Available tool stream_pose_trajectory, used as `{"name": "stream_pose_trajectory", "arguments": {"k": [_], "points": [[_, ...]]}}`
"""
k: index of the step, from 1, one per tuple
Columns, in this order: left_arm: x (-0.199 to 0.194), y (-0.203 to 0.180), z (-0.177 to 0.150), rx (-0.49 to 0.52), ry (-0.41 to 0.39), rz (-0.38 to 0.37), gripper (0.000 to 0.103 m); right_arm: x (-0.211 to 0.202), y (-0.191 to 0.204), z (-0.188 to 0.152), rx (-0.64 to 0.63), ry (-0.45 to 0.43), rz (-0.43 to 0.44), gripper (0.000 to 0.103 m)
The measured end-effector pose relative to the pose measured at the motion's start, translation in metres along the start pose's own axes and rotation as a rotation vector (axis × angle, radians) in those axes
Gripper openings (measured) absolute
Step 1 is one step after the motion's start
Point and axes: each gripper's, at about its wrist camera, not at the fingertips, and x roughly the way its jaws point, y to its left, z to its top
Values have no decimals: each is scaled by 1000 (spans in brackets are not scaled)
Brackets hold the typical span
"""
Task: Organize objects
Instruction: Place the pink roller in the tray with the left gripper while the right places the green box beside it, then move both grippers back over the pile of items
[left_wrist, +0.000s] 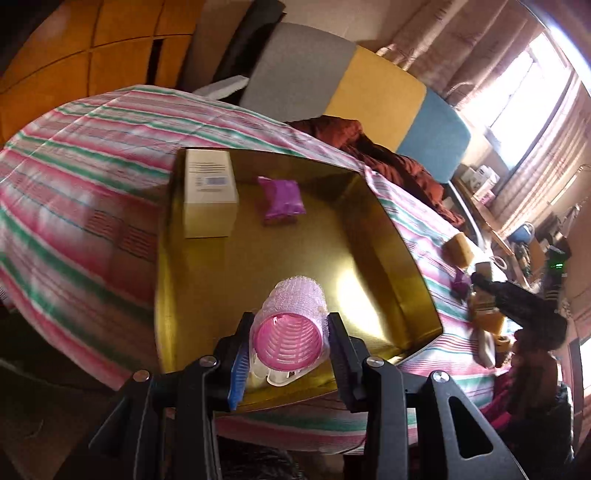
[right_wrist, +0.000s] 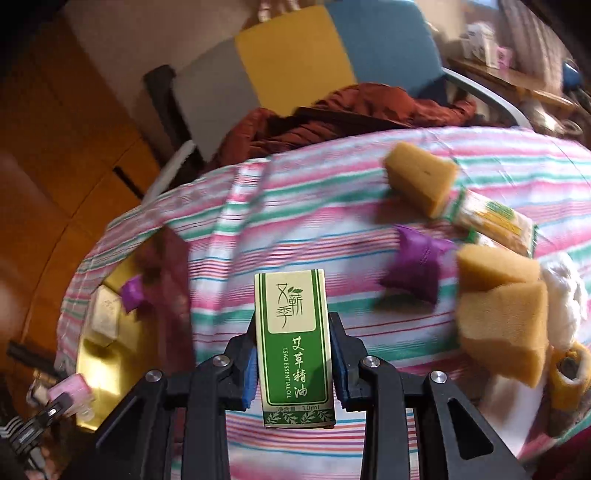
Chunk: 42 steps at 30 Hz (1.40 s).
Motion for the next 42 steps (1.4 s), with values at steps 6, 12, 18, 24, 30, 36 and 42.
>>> {"name": "stream_pose_trajectory", "arguments": {"k": [6,12,18,24,30,36,42], "points": [[-3,14,-3,-36,-14,41,43,-2,82,-4,-172,22,128,32],[-16,28,-3,-75,-54,46,45,18,165,-33,-362,141,266,33],[-32,39,1,-112,-108,56,46,37,209,-66,-431,242,361,55],[-47,43,11,-130,-169,72,47,38,212,-84,-462,268,329,66],[-47,29,16,-93,-179,109,49,26,210,-95,-501,215,261,83],[-45,7,15,-18,-187,171,49,12,210,-98,-550,103,156,93],[-44,-8,12,33,-189,206,49,3,206,-94,-565,21,91,101]]}}
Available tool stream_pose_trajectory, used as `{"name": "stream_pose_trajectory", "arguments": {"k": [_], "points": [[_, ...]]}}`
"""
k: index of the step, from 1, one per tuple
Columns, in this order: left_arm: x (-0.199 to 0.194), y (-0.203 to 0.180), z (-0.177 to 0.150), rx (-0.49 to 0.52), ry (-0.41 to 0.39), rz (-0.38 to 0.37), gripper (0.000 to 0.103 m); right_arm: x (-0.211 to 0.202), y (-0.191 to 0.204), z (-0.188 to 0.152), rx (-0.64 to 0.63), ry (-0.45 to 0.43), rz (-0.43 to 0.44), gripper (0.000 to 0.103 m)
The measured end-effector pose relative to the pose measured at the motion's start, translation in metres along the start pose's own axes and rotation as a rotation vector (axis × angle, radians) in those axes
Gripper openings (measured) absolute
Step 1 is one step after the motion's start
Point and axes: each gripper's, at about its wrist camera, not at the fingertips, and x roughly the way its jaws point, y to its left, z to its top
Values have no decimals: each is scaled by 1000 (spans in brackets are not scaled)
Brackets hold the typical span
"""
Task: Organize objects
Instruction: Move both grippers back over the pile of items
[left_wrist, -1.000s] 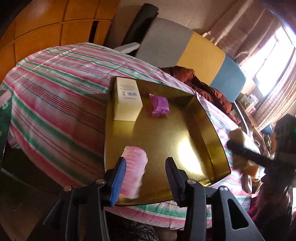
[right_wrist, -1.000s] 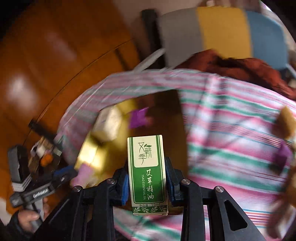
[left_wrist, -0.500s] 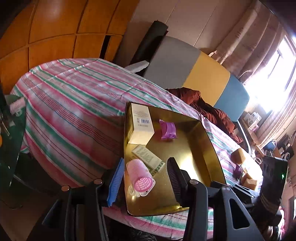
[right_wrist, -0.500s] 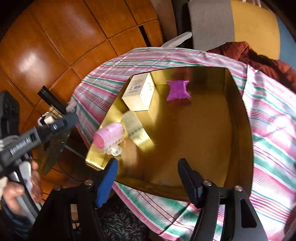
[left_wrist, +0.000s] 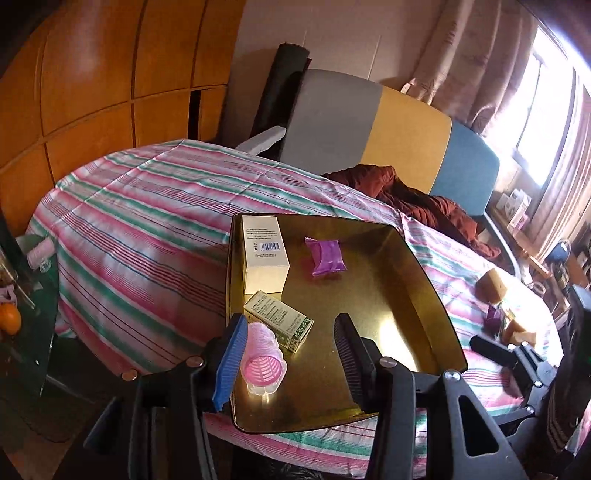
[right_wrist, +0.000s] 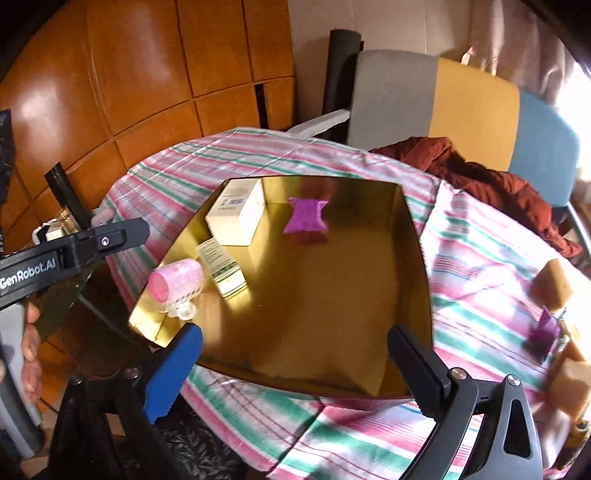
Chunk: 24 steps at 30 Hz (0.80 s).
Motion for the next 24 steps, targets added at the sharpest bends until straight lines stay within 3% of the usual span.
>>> {"name": "stream_pose_trajectory", "arguments": {"k": [14,19,24], "points": [[0,-40,-9,137,-22,119,49,-9,-34,-4,109,-45,-86,103],[-3,-52,-11,202,-56,198,49,-9,-43,-8,136,-45,-97,103],[-3,-57,-11,223,-55,200,49,-10,-47,-11,145,-45,-96,103]]}}
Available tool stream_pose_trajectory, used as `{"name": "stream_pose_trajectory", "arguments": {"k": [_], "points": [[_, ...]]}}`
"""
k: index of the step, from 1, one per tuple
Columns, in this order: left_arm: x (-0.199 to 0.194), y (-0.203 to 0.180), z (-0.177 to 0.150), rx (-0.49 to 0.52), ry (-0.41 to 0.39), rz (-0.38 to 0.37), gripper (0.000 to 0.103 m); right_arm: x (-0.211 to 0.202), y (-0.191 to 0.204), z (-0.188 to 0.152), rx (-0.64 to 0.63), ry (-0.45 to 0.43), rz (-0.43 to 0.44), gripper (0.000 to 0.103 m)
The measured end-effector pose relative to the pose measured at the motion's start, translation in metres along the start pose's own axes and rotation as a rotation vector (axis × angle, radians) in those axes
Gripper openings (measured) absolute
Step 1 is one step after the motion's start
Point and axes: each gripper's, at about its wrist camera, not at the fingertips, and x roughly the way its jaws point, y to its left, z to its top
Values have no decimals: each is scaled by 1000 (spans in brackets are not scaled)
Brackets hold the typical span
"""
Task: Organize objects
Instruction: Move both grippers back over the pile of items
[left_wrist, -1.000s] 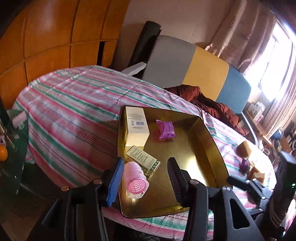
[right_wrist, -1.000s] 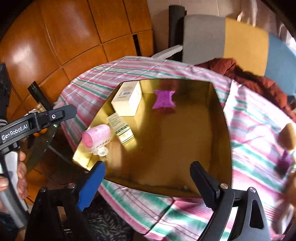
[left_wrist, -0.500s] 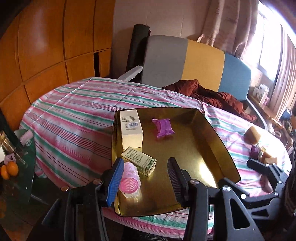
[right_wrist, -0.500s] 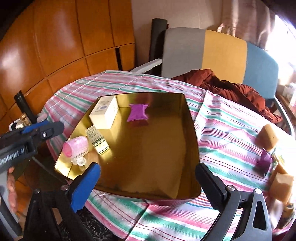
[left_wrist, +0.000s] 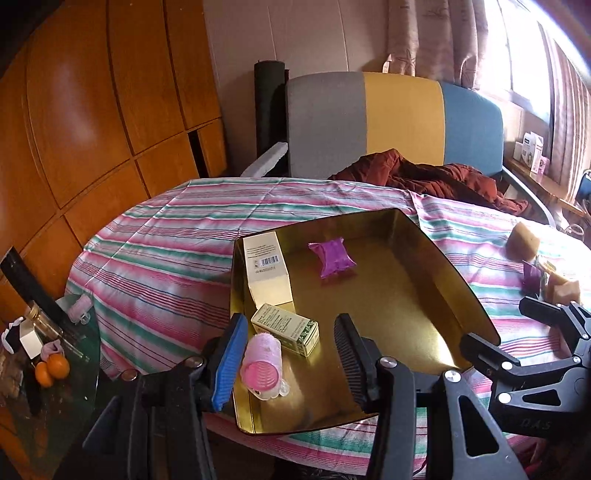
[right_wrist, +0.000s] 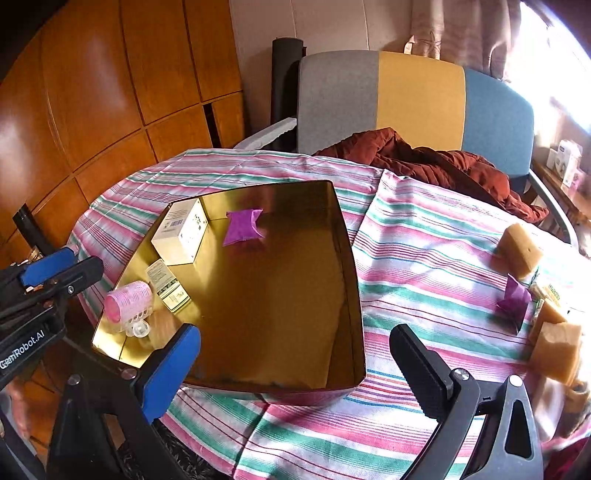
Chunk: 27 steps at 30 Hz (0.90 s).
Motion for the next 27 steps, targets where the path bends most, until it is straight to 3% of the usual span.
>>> {"name": "stream_pose_trajectory", "arguments": {"k": [17,27], "points": [[-5,-24,-1,77,-2,-23,49,-6,-16,-2,37,-17,-4,103],[-9,-46,4,127,-16,-118,49,-17,-55,-7,100,-17,-73,103]]}}
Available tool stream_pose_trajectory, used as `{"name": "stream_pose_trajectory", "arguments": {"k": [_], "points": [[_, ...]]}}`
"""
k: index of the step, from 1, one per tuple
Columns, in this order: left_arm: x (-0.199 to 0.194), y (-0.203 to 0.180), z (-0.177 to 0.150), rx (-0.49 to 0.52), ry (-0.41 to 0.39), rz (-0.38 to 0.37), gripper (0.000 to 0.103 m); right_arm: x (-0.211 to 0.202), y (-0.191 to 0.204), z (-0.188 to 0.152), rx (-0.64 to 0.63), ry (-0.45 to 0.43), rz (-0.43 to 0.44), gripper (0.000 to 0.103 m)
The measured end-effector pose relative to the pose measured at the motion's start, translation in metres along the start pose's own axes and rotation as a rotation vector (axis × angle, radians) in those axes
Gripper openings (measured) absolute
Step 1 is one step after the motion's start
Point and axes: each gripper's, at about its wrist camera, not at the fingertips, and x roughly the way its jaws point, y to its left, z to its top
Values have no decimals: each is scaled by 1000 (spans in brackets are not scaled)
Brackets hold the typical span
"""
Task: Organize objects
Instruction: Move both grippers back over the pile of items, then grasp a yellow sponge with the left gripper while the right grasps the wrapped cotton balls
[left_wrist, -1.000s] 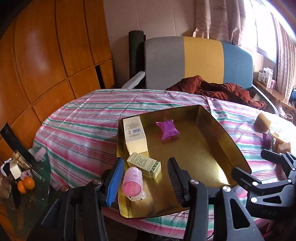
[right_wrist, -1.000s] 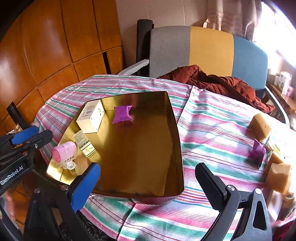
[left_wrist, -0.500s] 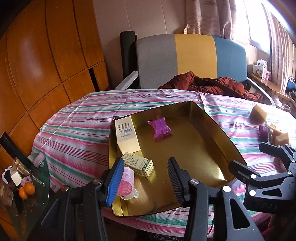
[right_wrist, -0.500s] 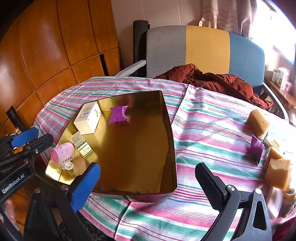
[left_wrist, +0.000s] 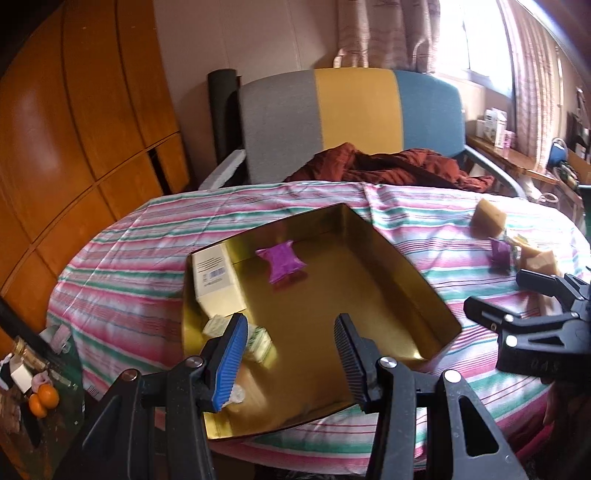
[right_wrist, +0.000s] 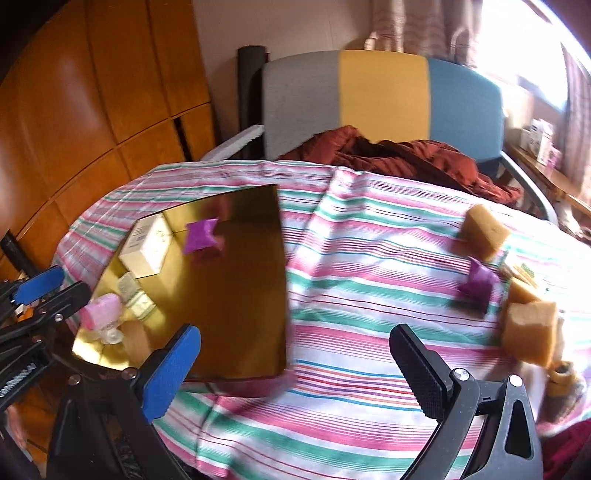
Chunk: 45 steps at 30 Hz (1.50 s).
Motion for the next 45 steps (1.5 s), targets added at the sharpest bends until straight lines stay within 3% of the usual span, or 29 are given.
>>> {"name": "stream_pose_trajectory", "arguments": {"k": [6,11,18,21,23,25,26,30,36,45], "points": [[0,-25,10,39,-12,-141,49,-13,-57,2,103,-1,-105,103],[-1,-57,18,111,-18,-238,49,-43,-128,4,223,-38,-228,103],[11,-114,25,211,41,-405,49,-84,-236,-10,465,-85,-392,103],[17,-138,27,246,76,-472,51,-93,-269,-22,564,-105,-414,103],[21,-153,28,260,93,-512,55,-97,-287,-33,631,-129,-407,103],[25,-171,30,278,116,-554,72,-100,-300,-40,713,-153,-367,103],[27,-179,30,286,122,-574,74,-102,-303,-41,738,-181,-341,103],[35,-216,35,310,151,-653,75,-106,-308,-44,784,-218,-303,103],[62,-264,43,272,258,-785,82,-103,-309,-45,788,-222,-275,103],[109,-318,60,260,331,-806,84,-99,-313,-47,798,-210,-228,103]]}}
